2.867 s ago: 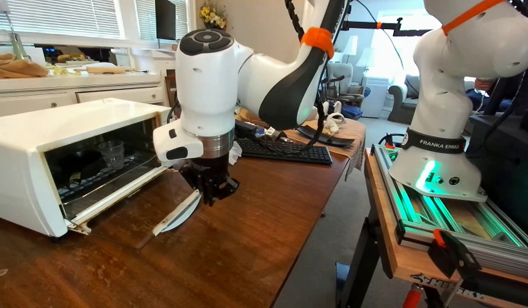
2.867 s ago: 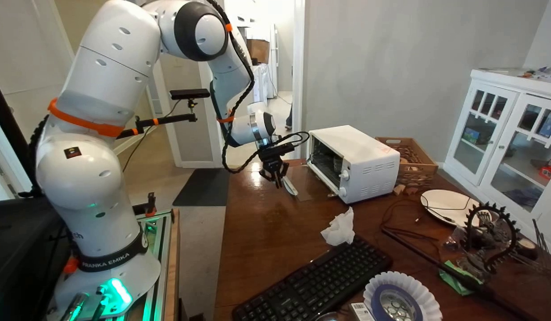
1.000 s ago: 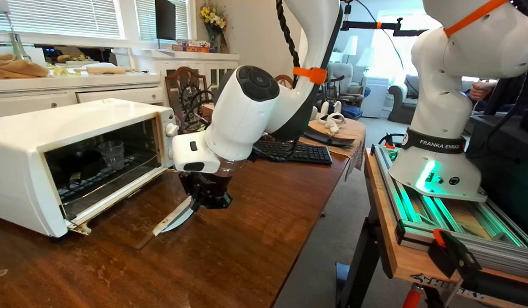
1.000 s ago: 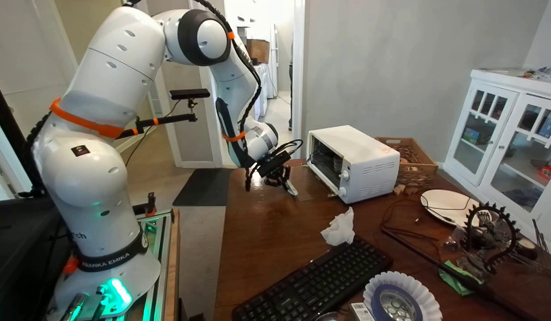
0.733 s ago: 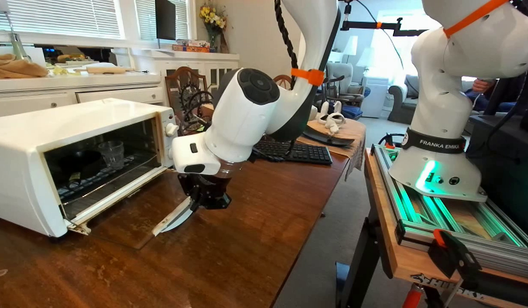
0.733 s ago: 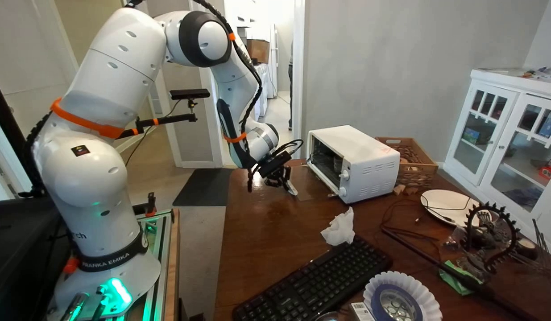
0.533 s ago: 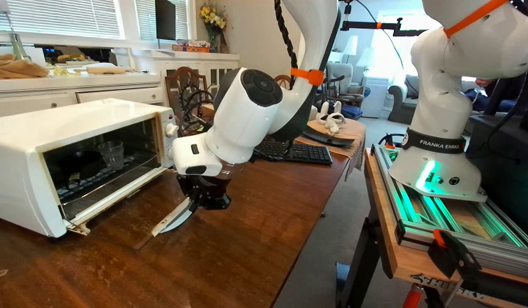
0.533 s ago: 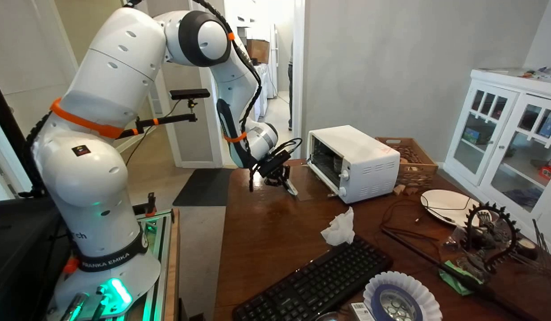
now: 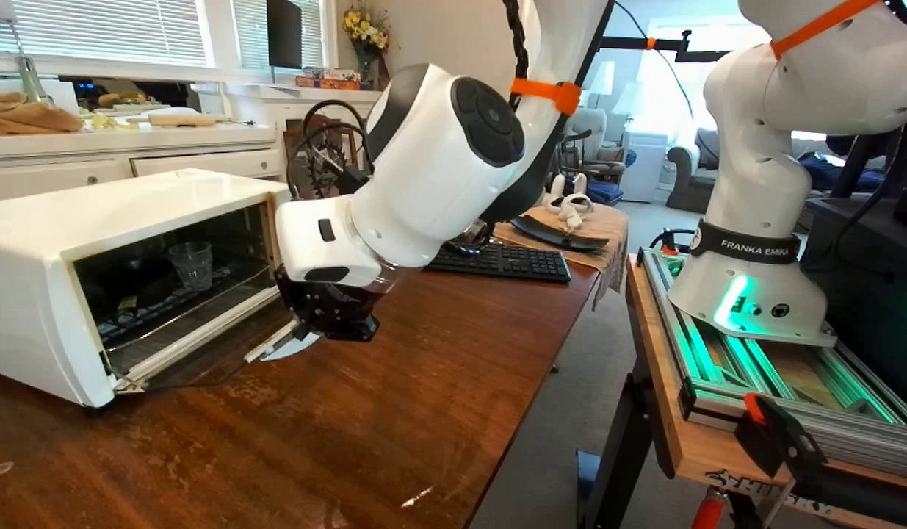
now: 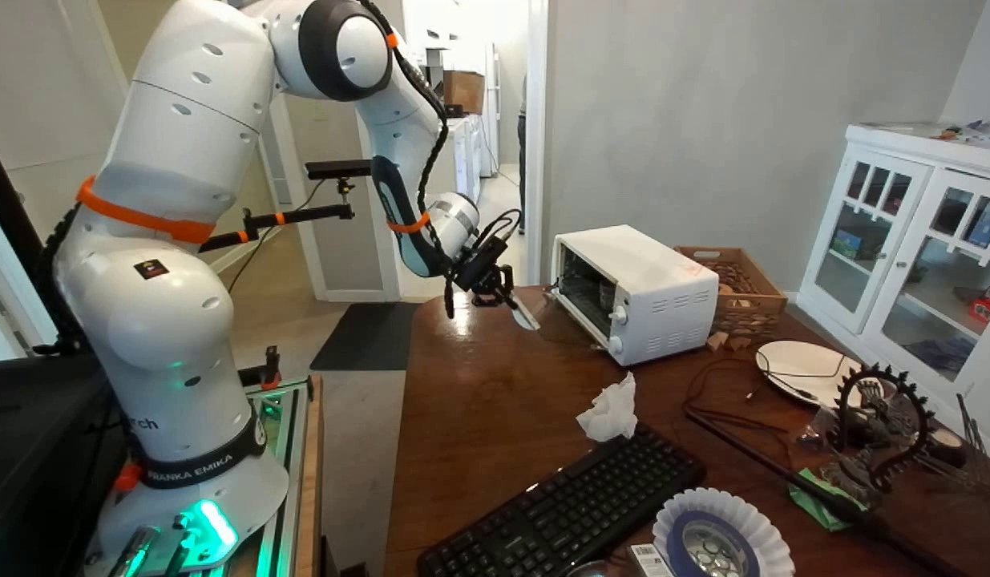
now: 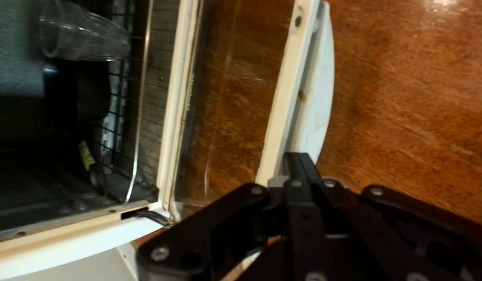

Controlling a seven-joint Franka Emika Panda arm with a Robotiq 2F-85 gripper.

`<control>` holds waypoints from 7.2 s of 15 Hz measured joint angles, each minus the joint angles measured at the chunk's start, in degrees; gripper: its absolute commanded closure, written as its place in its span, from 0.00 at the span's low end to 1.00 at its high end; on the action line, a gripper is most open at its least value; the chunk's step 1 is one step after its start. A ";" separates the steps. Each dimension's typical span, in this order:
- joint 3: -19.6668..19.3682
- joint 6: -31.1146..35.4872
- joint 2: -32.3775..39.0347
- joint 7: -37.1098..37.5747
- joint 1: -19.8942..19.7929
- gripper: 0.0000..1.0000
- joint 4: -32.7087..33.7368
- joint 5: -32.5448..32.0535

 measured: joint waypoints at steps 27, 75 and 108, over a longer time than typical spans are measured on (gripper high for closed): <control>10.26 7.86 -1.40 -13.38 -15.83 1.00 -6.19 12.31; 10.01 -12.08 -4.47 -4.35 -13.07 1.00 2.64 -6.32; 6.06 0.01 1.73 -19.16 -19.09 1.00 -5.78 8.16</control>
